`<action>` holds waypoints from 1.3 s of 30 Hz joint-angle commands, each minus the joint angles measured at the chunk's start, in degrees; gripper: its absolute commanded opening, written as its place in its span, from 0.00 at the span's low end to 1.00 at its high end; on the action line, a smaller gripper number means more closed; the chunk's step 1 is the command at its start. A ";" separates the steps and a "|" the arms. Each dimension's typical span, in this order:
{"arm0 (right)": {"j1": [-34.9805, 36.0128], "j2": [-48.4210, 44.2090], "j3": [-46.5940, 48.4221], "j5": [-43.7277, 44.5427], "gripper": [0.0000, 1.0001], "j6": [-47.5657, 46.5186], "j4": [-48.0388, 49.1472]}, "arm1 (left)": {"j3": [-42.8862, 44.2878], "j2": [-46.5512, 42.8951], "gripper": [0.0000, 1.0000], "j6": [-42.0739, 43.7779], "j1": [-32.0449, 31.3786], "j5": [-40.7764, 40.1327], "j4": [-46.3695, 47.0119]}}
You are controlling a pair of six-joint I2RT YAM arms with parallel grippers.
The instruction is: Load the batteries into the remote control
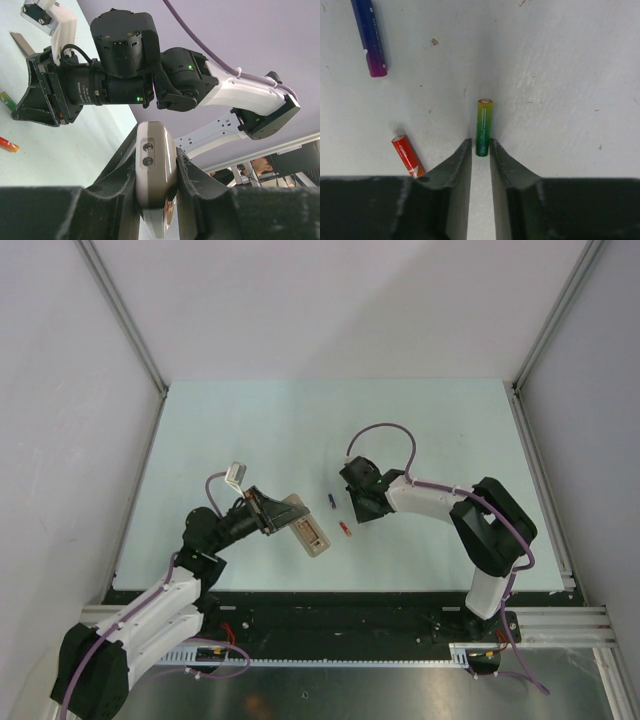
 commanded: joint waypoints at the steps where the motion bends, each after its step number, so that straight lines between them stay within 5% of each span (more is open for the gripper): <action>1: 0.53 1.04 0.12 -0.30 0.20 -0.01 -3.44 | -0.21 -0.96 0.00 -1.18 0.56 -0.18 2.07; 6: 0.62 -0.19 0.12 -0.13 0.00 0.43 -4.23 | -0.21 -0.88 0.00 -1.09 0.56 -0.27 2.07; 20: -2.63 -30.05 3.81 -14.27 0.00 8.96 -15.56 | 9.62 4.92 0.00 0.32 2.49 -0.70 1.98; 32: -5.10 -39.65 7.07 -23.59 0.00 8.88 -22.34 | 15.26 13.62 0.00 2.34 4.51 -2.46 1.98; 39: 6.57 -42.74 9.52 -20.28 0.00 0.53 -22.33 | 15.17 16.70 0.00 5.41 4.25 0.26 1.98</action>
